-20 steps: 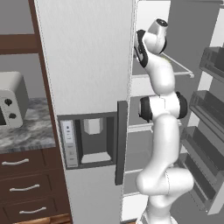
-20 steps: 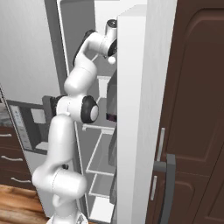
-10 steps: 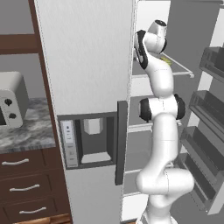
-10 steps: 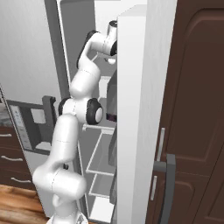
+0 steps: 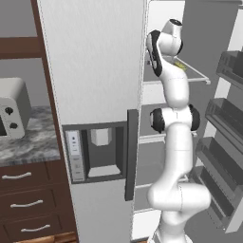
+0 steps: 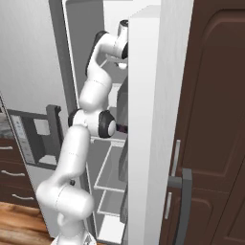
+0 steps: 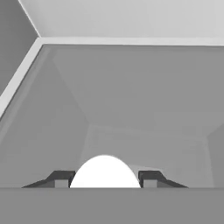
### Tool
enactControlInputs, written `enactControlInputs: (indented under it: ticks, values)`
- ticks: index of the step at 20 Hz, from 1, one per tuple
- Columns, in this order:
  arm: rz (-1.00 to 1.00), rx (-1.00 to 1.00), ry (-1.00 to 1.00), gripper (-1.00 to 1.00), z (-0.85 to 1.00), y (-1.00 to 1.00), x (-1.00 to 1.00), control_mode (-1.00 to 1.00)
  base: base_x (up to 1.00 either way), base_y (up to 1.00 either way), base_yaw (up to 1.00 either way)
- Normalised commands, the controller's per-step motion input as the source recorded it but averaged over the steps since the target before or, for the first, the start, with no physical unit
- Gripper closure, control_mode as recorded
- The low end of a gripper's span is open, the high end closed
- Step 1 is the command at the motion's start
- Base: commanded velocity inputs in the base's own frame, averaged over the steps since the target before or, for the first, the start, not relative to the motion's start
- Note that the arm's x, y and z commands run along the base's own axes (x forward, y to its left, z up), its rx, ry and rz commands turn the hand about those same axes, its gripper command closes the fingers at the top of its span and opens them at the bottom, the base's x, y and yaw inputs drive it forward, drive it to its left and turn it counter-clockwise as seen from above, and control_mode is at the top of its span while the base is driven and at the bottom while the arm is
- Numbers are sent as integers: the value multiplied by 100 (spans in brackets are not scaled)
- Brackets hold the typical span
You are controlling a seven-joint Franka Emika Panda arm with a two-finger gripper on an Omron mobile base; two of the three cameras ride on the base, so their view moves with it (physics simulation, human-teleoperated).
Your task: Pick the egg and butter from the fridge and place them by the bowl for mixing.
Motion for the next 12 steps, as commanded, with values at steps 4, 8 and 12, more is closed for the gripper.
enactControlInputs:
  ticks: [4, 8, 12]
  values:
    - [0, 0, -16, 100, 2, -1, -96, -100, 0, 0, 0]
    - [-2, 0, -7, 100, -29, 12, -100, -100, 0, 0, 0]
    - [0, -1, -7, 100, -55, 24, -68, -100, 0, 0, 0]
